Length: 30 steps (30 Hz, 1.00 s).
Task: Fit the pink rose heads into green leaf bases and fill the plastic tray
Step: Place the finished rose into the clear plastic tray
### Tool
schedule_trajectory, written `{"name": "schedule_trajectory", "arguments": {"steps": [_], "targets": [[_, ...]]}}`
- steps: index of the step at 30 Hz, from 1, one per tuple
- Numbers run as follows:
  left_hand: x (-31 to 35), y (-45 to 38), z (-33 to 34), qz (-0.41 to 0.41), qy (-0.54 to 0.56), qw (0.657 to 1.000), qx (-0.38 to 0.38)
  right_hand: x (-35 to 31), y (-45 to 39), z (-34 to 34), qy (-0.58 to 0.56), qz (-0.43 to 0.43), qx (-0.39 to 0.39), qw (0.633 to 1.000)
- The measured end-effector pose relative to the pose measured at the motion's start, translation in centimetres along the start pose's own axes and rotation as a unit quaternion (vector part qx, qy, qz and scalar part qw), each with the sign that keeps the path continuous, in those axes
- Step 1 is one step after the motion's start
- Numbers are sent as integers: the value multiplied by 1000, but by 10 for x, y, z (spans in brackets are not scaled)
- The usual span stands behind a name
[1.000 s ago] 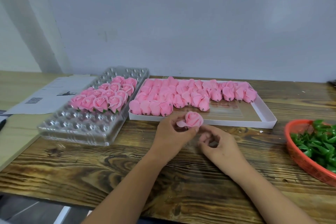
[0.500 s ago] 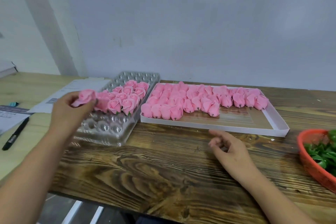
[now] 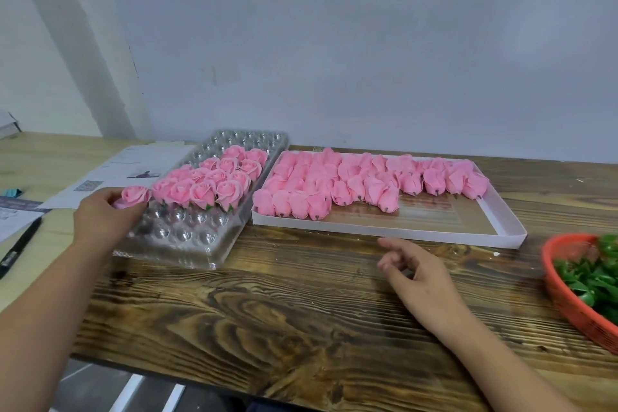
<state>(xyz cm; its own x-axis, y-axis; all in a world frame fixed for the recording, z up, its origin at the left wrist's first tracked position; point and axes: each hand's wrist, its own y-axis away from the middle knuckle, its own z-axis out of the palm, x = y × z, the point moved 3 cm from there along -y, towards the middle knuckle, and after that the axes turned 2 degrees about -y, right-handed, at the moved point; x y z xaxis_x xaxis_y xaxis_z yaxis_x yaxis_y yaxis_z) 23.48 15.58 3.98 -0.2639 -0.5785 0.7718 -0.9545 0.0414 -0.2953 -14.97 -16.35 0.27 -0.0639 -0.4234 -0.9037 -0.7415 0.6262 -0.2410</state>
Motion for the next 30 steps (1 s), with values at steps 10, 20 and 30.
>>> {"name": "schedule_trajectory", "arguments": {"steps": [10,20,30], "targets": [[-3,-4,2,-8,-60,998,4,1,-1,0,11,-4,1,1000],[-6,1,3,-55,-25,998,-8,-1,-1,0,19,-5,4,1000],[-4,-6,4,-92,-42,994,-35,-4,0,-2,23,-6,2,1000]]}}
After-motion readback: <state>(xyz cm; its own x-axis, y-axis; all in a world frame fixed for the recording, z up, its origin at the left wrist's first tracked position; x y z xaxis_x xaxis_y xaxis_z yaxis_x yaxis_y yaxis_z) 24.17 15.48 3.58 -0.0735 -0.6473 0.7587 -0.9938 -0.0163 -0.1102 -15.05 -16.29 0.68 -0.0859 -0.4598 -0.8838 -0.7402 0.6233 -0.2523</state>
